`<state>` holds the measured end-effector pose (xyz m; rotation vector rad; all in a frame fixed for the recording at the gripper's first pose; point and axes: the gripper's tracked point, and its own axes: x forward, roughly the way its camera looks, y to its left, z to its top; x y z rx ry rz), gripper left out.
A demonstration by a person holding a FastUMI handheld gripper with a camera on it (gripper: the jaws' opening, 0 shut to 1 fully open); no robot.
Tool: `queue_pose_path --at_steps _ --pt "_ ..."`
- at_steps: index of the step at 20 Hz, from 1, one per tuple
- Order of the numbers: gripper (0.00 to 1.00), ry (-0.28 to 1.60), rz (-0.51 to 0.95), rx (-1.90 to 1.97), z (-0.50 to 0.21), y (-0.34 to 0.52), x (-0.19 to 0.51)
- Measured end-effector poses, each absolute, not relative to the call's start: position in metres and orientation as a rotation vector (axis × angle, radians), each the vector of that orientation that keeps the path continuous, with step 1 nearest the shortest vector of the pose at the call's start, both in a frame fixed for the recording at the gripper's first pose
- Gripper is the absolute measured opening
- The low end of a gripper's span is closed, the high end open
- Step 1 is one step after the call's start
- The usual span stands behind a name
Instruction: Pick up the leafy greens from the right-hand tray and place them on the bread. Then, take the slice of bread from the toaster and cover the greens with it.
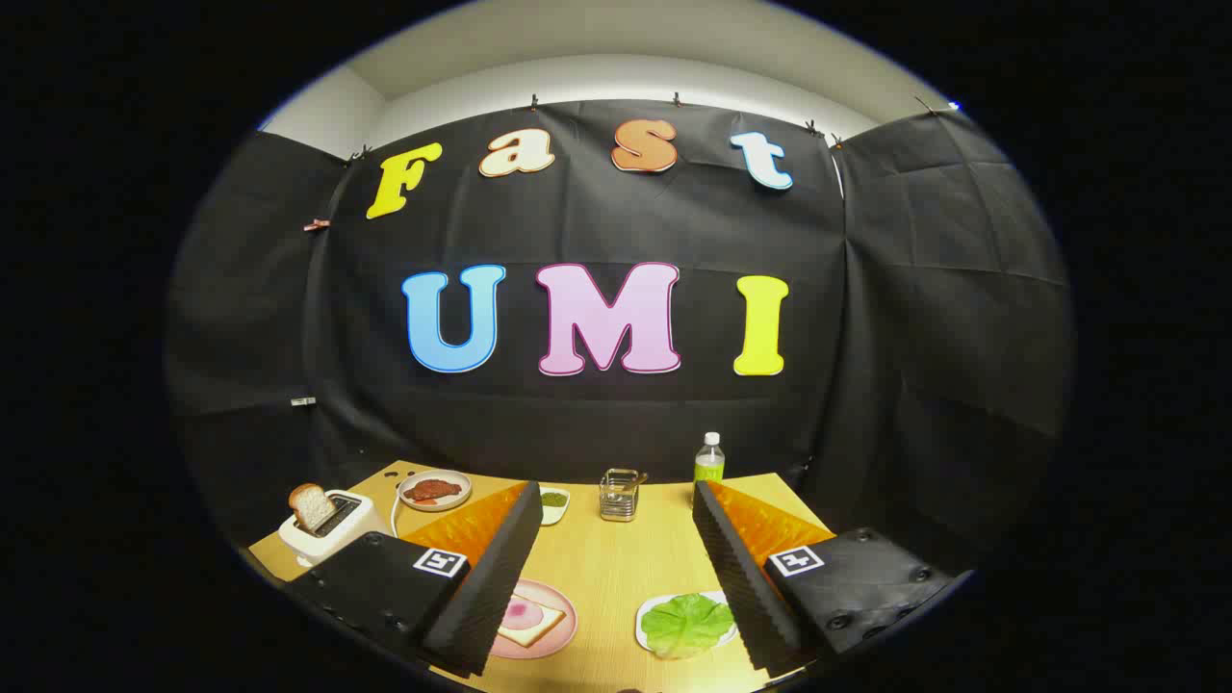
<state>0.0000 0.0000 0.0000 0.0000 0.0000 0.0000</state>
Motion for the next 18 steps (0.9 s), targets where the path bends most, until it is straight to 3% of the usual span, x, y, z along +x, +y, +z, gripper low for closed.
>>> queue_pose_path --at_steps 18 --pt "0.98 0.049 -0.011 0.012 -0.015 -0.015 0.008"
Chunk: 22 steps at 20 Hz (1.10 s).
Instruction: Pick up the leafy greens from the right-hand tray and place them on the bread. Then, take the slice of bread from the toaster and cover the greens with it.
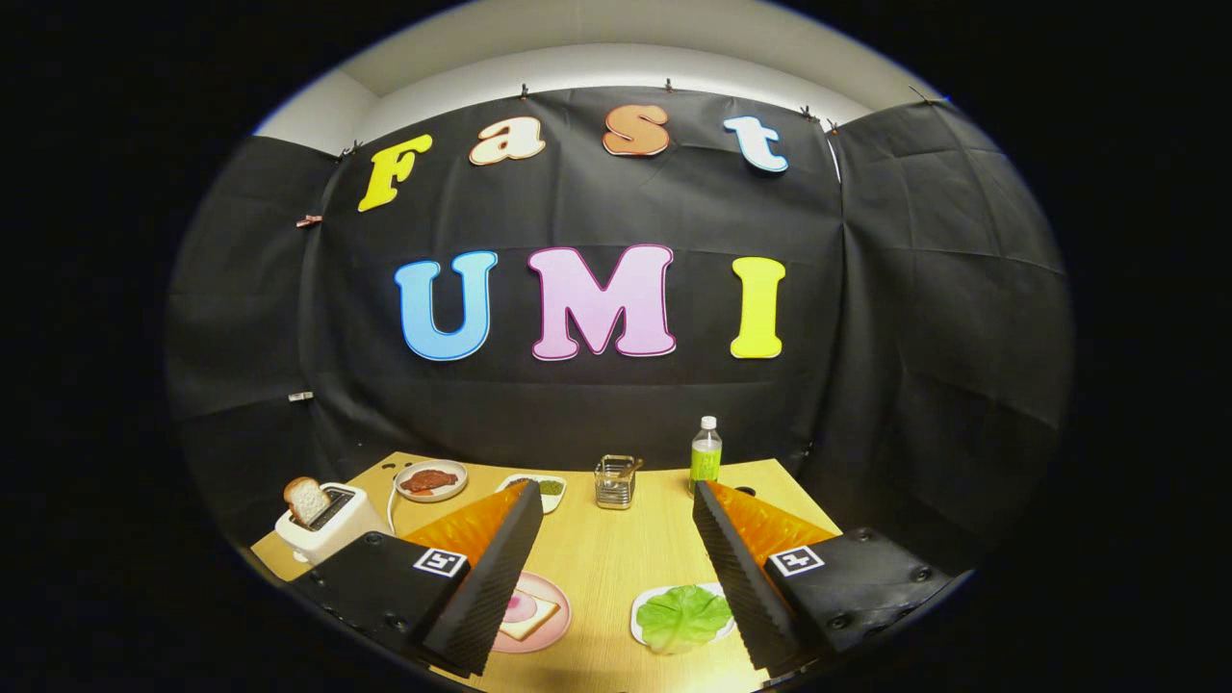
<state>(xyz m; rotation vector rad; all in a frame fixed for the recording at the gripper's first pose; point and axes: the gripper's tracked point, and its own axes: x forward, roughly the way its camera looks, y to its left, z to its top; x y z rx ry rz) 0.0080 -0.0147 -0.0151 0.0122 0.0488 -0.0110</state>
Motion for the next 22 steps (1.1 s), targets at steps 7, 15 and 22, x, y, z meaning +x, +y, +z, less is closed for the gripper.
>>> queue_pose_path --at_steps 7,15,22 --pt "0.98 0.129 -0.032 0.007 -0.048 -0.026 0.018" --pt "0.98 0.302 -0.065 0.024 -0.114 -0.053 0.035" --pt "0.98 0.512 -0.060 0.067 -0.203 -0.072 0.051"
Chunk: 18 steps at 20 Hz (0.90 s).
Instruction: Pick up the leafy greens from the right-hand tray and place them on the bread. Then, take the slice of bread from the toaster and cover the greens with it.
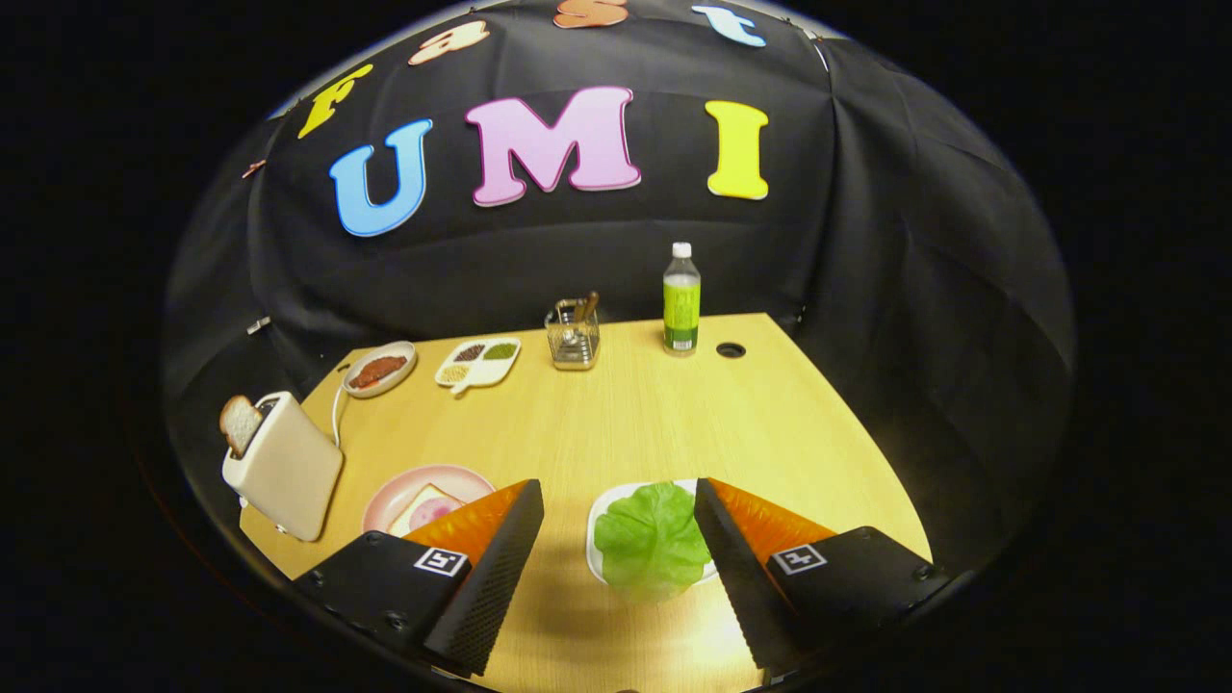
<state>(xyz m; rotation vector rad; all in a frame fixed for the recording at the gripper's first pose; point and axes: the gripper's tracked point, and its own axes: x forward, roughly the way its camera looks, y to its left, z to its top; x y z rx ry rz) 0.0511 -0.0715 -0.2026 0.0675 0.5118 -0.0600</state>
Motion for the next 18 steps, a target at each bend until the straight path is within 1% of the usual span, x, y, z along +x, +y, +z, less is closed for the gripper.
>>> queue_pose_path --at_steps 5,12,16,17,18 --pt "0.99 0.642 -0.057 0.081 -0.265 -0.084 0.058" --pt "1.00 0.760 -0.055 0.055 -0.331 -0.098 0.077" --pt "1.00 0.817 -0.042 0.028 -0.352 -0.100 0.076" --pt "1.00 0.800 -0.040 0.007 -0.350 -0.102 0.079" --pt "0.97 0.808 -0.035 -0.003 -0.352 -0.101 0.077"
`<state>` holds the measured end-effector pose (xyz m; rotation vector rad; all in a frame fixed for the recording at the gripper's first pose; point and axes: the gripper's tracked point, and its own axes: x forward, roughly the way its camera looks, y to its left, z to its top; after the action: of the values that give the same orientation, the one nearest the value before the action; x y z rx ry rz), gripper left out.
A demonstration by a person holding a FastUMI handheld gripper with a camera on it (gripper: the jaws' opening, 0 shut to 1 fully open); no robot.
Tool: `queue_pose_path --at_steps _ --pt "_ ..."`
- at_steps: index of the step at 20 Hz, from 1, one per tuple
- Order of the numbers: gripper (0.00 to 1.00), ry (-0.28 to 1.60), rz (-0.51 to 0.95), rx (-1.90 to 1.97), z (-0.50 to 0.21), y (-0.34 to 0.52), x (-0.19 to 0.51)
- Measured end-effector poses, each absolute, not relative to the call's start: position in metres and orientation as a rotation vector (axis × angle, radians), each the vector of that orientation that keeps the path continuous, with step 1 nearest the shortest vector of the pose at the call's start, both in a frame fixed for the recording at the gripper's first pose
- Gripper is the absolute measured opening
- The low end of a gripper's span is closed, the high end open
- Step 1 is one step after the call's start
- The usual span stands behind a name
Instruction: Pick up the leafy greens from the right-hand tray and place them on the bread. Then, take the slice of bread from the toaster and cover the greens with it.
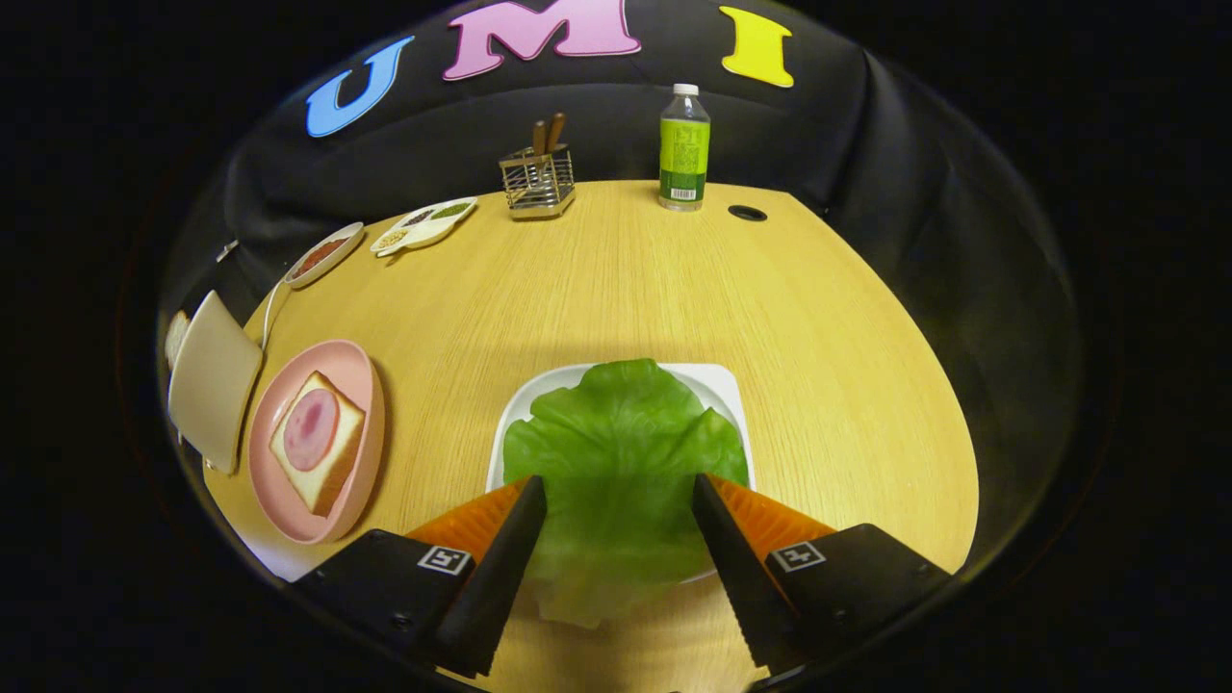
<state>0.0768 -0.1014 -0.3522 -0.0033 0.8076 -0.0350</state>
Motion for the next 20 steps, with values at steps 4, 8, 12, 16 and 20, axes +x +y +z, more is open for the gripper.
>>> queue_pose_path --at_steps 4,8,12,16,20 --pt "0.95 0.816 -0.029 -0.010 -0.3524 -0.1029 0.0780" --pt "0.94 0.822 -0.019 -0.017 -0.3519 -0.1027 0.0786" --pt "0.58 0.824 -0.014 -0.011 -0.3517 -0.1050 0.0795" --pt "0.20 0.833 -0.019 0.009 -0.3519 -0.1100 0.0812" --pt "0.08 0.856 0.023 0.046 -0.3518 -0.1081 0.0810"
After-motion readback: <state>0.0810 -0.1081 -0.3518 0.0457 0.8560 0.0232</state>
